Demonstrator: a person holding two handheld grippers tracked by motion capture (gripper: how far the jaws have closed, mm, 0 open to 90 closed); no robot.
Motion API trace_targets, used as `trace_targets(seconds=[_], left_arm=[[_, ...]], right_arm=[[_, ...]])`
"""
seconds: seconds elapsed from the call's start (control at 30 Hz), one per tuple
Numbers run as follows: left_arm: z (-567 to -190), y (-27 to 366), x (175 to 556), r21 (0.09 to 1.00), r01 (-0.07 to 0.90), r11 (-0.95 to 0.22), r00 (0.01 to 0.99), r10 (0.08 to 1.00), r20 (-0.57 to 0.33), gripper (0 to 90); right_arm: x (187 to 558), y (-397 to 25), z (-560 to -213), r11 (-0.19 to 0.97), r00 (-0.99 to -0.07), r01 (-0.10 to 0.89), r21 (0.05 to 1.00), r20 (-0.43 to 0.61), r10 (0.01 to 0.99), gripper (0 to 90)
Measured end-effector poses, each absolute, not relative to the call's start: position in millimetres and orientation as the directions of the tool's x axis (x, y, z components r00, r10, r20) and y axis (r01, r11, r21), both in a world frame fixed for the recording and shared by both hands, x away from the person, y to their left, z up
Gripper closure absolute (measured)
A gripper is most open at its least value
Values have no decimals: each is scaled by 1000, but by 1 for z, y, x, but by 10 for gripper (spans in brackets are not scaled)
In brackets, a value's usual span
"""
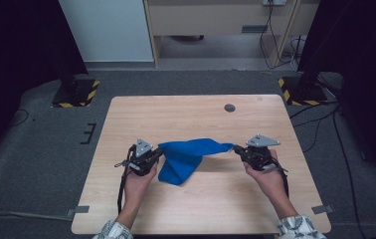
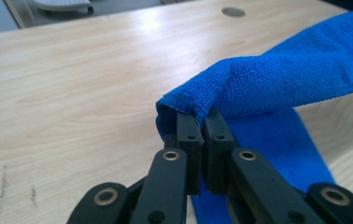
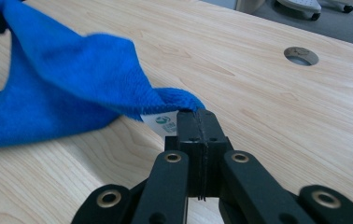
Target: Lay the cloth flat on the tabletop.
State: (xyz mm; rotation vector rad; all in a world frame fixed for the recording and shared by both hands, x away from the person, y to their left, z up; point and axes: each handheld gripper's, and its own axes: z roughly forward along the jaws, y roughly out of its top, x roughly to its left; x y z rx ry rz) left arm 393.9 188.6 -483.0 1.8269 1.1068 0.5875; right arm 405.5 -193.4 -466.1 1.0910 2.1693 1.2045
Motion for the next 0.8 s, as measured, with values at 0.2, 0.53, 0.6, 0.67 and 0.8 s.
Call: trace_targets(seconds=[0.2, 0.53, 0.6, 0.67, 0.8], left_arm=[[-472, 194, 392, 883, 437, -171, 475, 877, -65, 869], [-480, 195, 396, 866, 468, -176, 487, 869, -86, 820], [-482, 195, 397, 865, 471, -174, 489, 867, -92, 803], [-482, 195, 397, 864, 470, -181, 492, 866, -86, 804], [-481, 194, 396, 866, 464, -187, 501, 861, -82, 855]], right_arm=[[402, -197, -463, 314, -598, 426, 848, 4, 801, 900], [398, -197, -456, 317, -603, 414, 853, -4, 798, 900], [399, -198, -457, 314, -601, 417, 853, 0, 799, 900], [399, -199, -458, 311, -598, 421, 852, 3, 801, 900], [400, -200, -460, 314, -598, 426, 849, 3, 802, 900]])
